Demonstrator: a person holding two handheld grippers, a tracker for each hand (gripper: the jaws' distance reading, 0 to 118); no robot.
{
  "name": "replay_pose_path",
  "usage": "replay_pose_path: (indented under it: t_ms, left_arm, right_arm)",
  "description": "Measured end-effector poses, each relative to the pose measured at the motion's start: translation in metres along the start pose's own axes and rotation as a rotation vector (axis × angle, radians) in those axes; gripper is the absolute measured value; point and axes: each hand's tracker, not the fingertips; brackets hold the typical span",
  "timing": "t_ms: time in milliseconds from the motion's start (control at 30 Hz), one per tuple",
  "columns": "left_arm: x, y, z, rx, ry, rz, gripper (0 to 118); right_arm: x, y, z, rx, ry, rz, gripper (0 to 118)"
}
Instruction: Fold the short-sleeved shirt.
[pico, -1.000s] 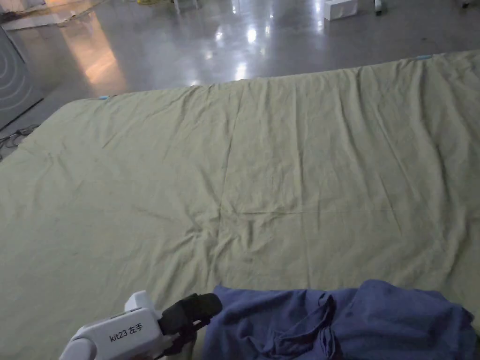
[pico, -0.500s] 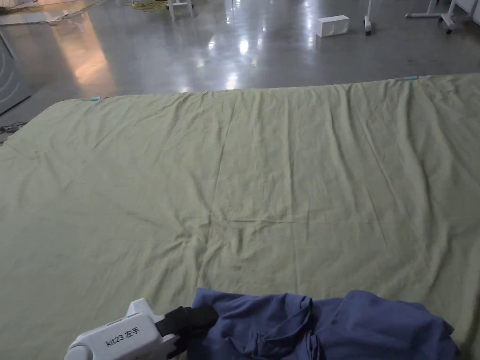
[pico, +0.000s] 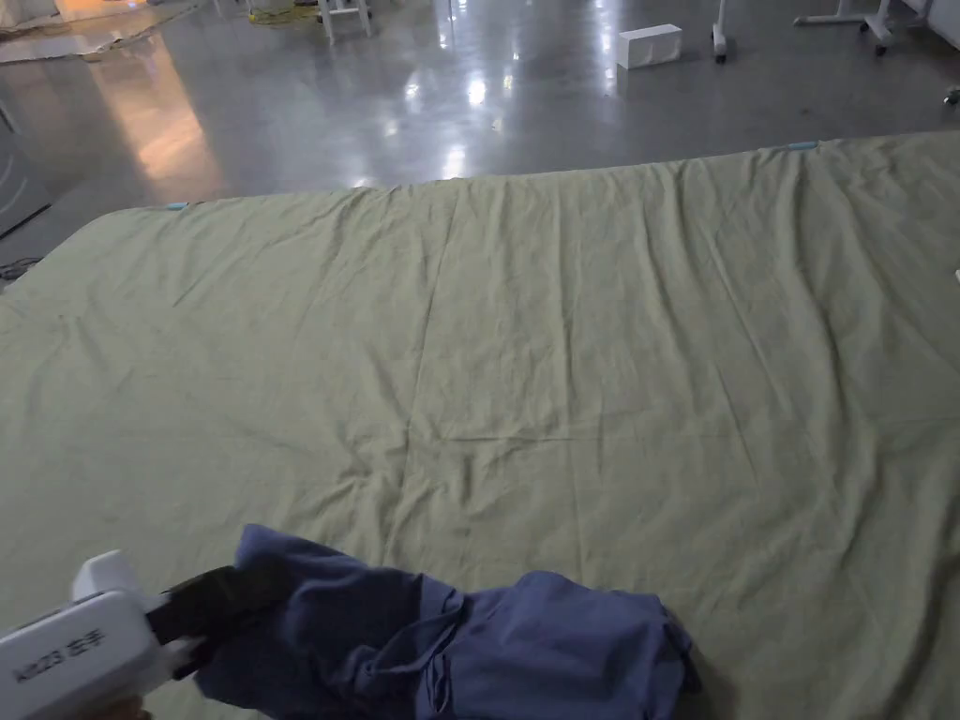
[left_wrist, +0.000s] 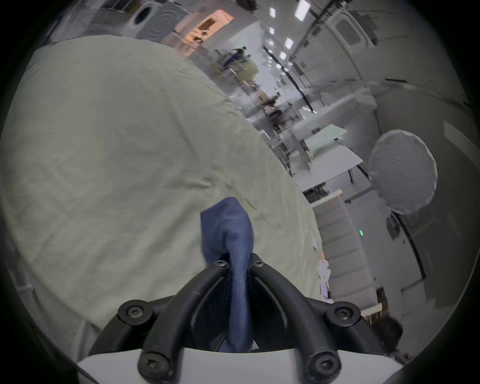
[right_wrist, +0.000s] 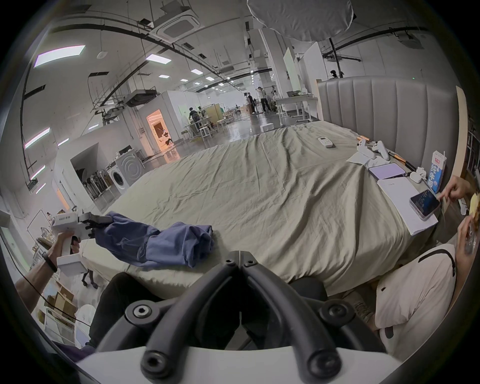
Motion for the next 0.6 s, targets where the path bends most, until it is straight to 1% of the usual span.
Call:
replay_pose_path:
  t_ms: [33, 167, 200, 267, 333, 367, 400, 433, 467, 500, 533, 567, 600]
  left_arm:
    - [0.018, -0.010, -0.013, -0.033, -0.027, -0.032, 9]
    - [0.085, -0.060, -0.075, -0.181, -0.119, -0.087, 9]
    - [0.090, -0.065, -0.092, -0.213, -0.109, -0.128, 9]
    - [0.111, -0.090, -0.126, -0.303, -0.080, -0.255, 9]
    - [0.121, -0.112, -0.150, -0.344, -0.028, -0.304, 9]
    - [0.122, -0.121, -0.158, -0.366, -0.023, -0.313, 12]
    - [0.123, -0.128, -0.167, -0.404, -0.023, -0.319, 19]
    - [0.123, -0.132, -0.172, -0.426, -0.011, -0.319, 30]
    - [0.121, -0.132, -0.171, -0.423, -0.020, -0.312, 46]
    - [0.120, -0.129, -0.167, -0.415, -0.067, -0.286, 59]
    - [0.120, -0.125, -0.161, -0.388, -0.115, -0.248, 68]
    - [0.120, -0.120, -0.153, -0.360, -0.143, -0.213, 71]
    - [0.119, -0.115, -0.144, -0.325, -0.153, -0.200, 71]
  right_arm:
    - [0.000, 0.000, 0.002, 0.003, 0.000, -0.003, 0]
    - [0.001, -0.001, 0.008, 0.007, -0.018, -0.001, 0]
    - [0.002, -0.002, 0.010, 0.008, -0.025, -0.002, 0]
    - [0.003, -0.004, 0.016, 0.011, -0.041, -0.013, 0]
    - [0.006, -0.008, 0.023, 0.008, -0.040, -0.032, 0]
    - [0.007, -0.010, 0.025, 0.006, -0.039, -0.034, 0]
    - [0.008, -0.013, 0.026, 0.002, -0.045, -0.037, 0]
    - [0.010, -0.017, 0.027, -0.007, -0.052, -0.041, 0]
    - [0.012, -0.020, 0.027, -0.017, -0.054, -0.046, 0]
    - [0.014, -0.022, 0.026, -0.027, -0.057, -0.053, 0]
    - [0.016, -0.025, 0.025, -0.034, -0.062, -0.061, 0]
    - [0.019, -0.028, 0.024, -0.038, -0.064, -0.068, 0]
    - [0.021, -0.029, 0.023, -0.040, -0.066, -0.074, 0]
